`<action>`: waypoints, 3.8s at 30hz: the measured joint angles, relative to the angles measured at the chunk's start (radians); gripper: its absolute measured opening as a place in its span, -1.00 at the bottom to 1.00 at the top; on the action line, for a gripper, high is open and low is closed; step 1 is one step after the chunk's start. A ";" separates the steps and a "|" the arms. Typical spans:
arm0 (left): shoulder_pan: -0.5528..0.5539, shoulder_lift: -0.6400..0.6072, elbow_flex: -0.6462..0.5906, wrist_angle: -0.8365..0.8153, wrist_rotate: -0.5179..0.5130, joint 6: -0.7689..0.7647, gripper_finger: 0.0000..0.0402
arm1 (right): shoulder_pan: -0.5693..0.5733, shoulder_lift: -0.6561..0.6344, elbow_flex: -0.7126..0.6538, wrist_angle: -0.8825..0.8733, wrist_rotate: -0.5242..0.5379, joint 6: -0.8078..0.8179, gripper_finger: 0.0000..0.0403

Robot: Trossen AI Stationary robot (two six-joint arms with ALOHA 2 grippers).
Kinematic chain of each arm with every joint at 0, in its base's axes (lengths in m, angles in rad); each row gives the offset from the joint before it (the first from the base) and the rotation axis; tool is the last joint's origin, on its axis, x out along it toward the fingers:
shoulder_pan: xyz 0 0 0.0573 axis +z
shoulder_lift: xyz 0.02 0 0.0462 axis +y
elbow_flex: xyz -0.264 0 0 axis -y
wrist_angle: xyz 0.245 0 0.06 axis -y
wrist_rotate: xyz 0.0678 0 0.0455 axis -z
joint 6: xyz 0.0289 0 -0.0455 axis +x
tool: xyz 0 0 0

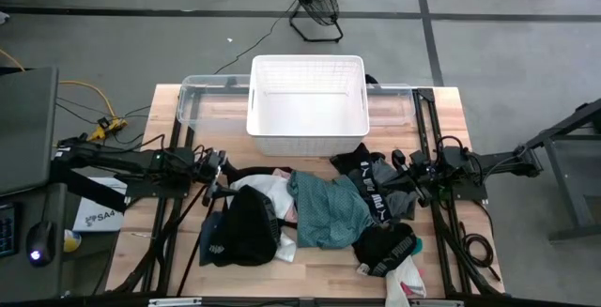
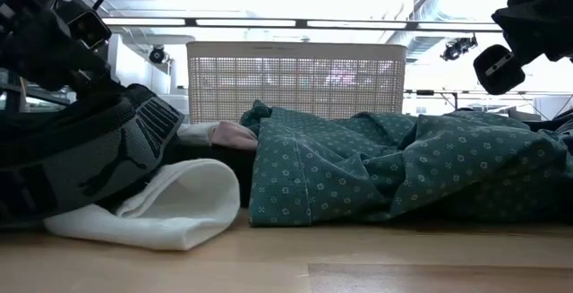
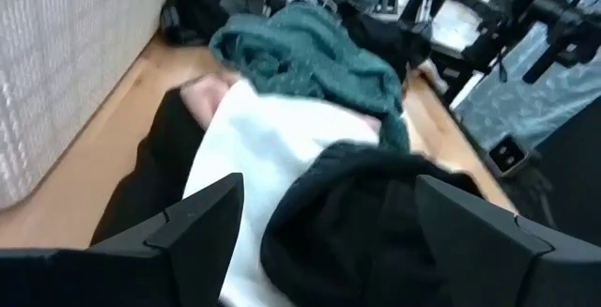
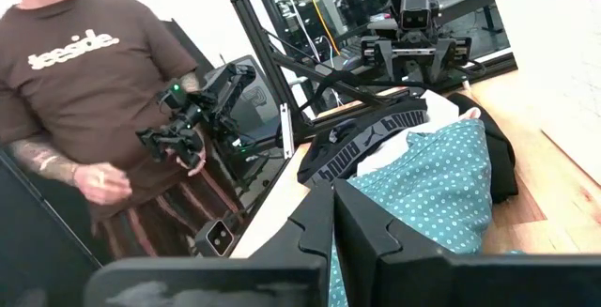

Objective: Pick & Place Cloths
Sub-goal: Put the top left black boxers into the left transparent bin

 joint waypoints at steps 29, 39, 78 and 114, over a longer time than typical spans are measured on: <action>0.000 0.052 0.441 -0.531 -0.059 0.000 0.52 | 0.000 0.000 0.000 0.000 0.000 0.000 -0.98; -0.120 0.155 0.443 -0.522 -0.009 -0.163 0.52 | 0.000 0.000 0.000 0.000 0.000 0.000 -0.98; -0.575 0.787 0.445 -0.394 -0.617 -0.135 0.08 | 0.000 0.000 0.000 0.000 0.000 0.000 -0.98; -0.576 0.771 1.309 -1.156 -0.822 -0.091 -0.98 | 0.000 0.000 0.000 0.005 0.000 0.000 -0.98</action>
